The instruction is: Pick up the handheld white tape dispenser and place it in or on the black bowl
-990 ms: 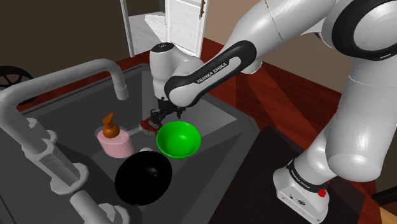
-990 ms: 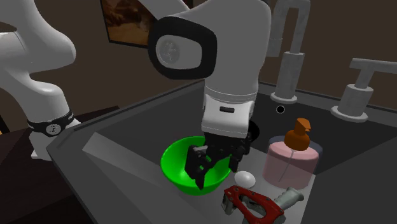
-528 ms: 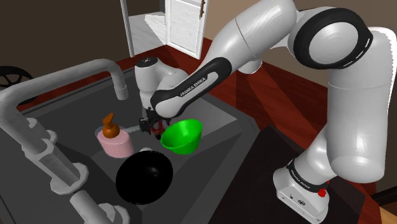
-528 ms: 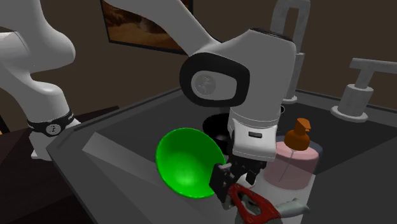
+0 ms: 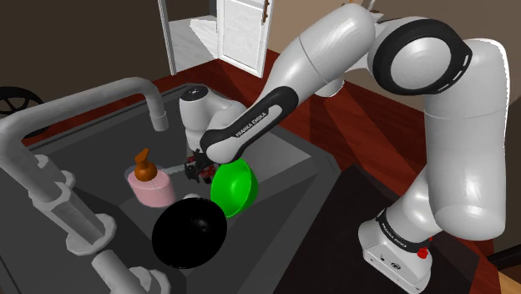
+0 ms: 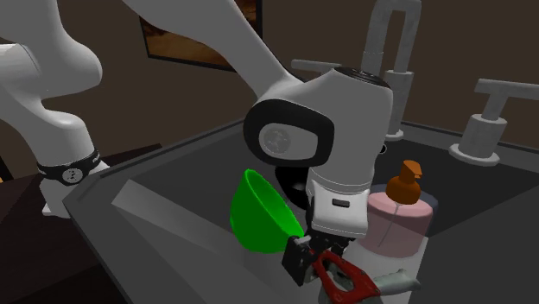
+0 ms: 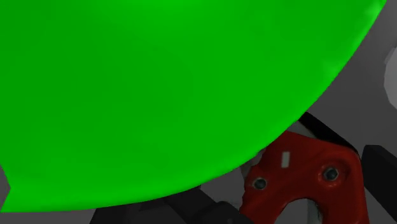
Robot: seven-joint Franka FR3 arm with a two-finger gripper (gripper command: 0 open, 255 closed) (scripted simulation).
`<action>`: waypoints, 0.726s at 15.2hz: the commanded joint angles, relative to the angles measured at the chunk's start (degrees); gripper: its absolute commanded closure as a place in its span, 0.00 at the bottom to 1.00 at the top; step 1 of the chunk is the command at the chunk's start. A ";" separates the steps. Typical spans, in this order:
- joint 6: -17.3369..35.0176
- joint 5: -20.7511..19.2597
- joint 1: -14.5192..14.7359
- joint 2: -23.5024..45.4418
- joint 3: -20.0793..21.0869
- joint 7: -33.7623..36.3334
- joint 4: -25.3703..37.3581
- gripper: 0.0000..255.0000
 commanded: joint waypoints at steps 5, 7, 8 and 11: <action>0.03 -0.02 0.01 0.06 -0.02 0.01 0.04 1.00; -0.06 0.00 -0.01 0.12 -0.02 -0.05 0.20 1.00; -0.05 -0.01 0.01 0.09 -0.01 -0.02 0.16 1.00; -0.10 0.01 0.04 0.04 0.01 0.01 0.15 1.00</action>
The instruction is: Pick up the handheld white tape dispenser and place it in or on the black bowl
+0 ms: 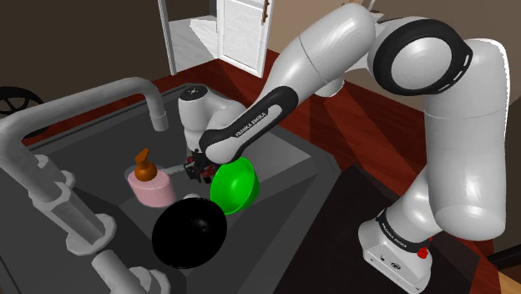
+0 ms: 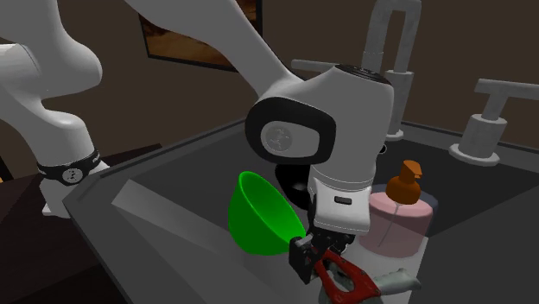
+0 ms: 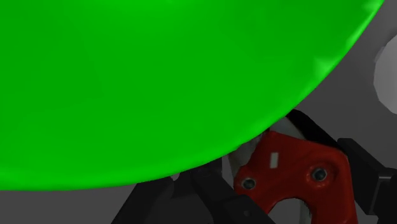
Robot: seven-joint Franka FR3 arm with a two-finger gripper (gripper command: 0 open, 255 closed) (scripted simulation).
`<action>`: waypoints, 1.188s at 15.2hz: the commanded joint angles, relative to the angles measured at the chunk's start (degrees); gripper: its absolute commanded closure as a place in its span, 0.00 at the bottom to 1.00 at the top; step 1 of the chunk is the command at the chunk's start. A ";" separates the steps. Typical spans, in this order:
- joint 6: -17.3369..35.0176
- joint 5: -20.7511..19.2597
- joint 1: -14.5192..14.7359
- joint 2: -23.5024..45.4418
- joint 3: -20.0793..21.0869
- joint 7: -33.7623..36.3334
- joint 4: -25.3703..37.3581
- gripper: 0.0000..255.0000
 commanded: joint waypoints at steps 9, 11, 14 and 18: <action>-3.13 1.23 -0.83 -3.32 0.78 -0.85 -0.52 1.00; -4.18 1.66 -1.04 -4.41 1.08 -1.15 -0.52 1.00; -5.80 2.30 -1.33 -5.99 1.50 -1.60 -0.43 1.00; -8.03 3.15 -1.68 -8.00 2.01 -2.20 -0.13 1.00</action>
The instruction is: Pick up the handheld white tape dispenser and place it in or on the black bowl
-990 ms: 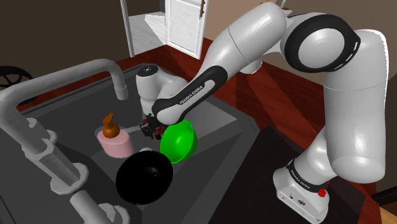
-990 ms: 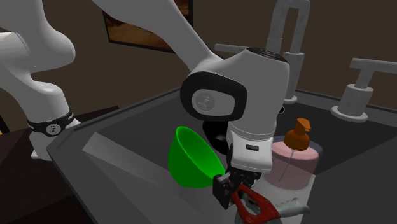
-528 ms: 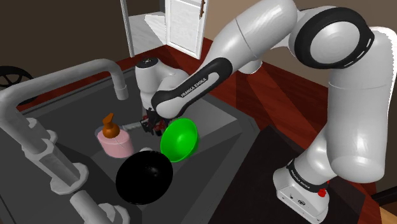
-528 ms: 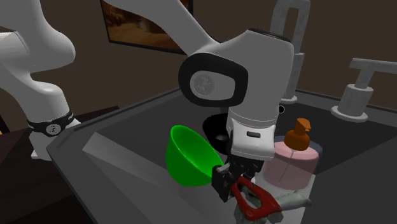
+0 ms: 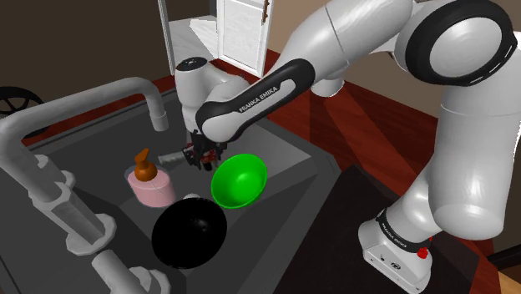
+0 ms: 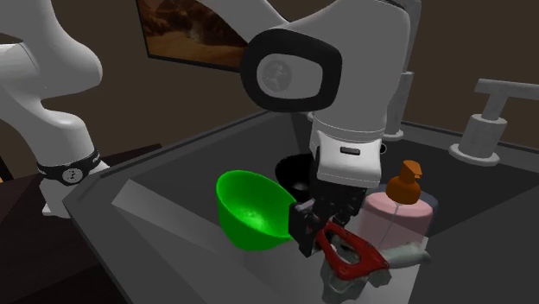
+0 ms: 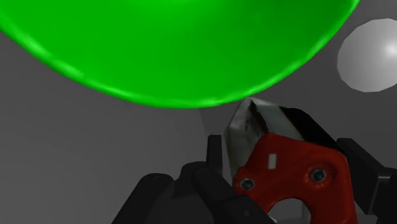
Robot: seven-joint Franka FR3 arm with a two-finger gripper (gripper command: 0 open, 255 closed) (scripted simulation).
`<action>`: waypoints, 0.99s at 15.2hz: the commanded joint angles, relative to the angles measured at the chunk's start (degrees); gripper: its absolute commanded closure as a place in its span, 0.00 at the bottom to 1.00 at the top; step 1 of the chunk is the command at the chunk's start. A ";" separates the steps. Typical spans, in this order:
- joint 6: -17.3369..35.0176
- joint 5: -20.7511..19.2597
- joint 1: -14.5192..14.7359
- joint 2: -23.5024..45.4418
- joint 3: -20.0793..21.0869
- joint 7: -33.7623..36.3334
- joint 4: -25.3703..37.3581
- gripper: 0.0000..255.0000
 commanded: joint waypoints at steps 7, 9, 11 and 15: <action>-4.69 1.64 -0.59 -3.70 0.89 -1.18 1.16 1.00; -5.90 2.02 -0.71 -4.55 1.08 -1.46 1.57 1.00; -7.12 2.39 -0.82 -5.36 1.25 -1.73 2.03 1.00; -9.62 3.08 -1.00 -6.87 1.55 -2.24 3.12 1.00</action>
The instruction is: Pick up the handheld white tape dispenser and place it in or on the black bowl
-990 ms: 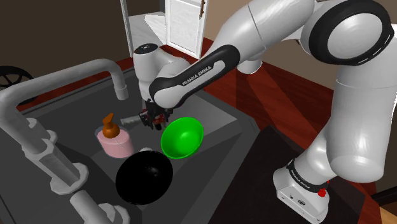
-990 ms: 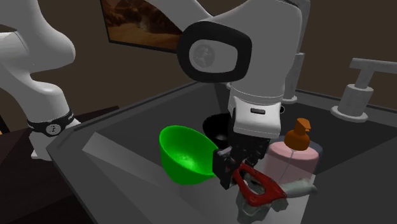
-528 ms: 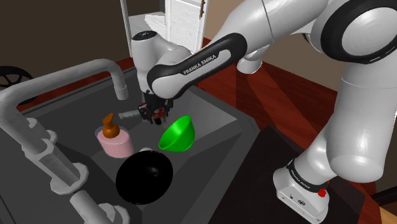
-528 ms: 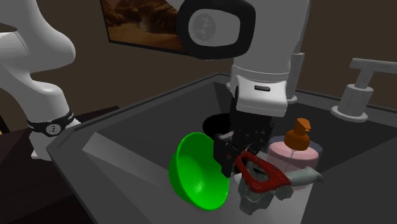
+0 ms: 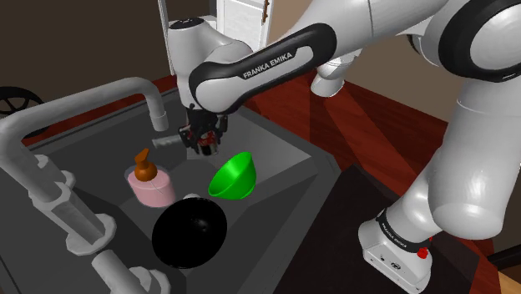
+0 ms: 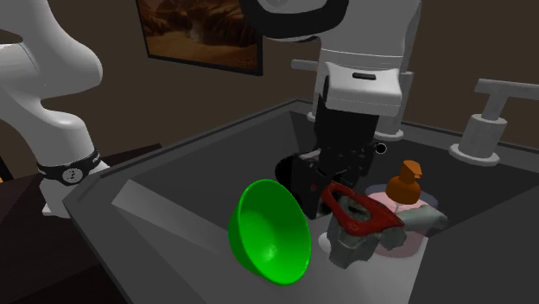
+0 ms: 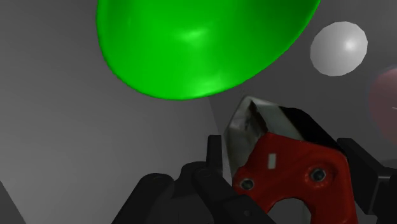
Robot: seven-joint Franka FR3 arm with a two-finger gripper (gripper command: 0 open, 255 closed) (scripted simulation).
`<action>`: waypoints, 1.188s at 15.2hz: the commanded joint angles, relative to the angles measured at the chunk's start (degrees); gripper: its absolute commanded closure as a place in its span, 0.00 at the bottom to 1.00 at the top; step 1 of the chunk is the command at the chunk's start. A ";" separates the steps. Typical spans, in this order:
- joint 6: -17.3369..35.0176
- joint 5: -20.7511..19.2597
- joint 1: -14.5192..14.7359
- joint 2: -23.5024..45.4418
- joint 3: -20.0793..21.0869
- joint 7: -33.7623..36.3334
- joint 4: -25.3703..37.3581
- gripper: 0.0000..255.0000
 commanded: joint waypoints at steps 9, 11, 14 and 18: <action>0.07 2.27 2.86 -7.51 3.04 5.28 -7.57 1.00; 0.60 2.87 4.00 -9.23 4.08 7.31 -9.83 1.00; 1.20 3.78 5.81 -11.49 5.72 10.45 -12.70 1.00; 1.70 4.95 8.42 -13.88 8.02 14.86 -15.58 1.00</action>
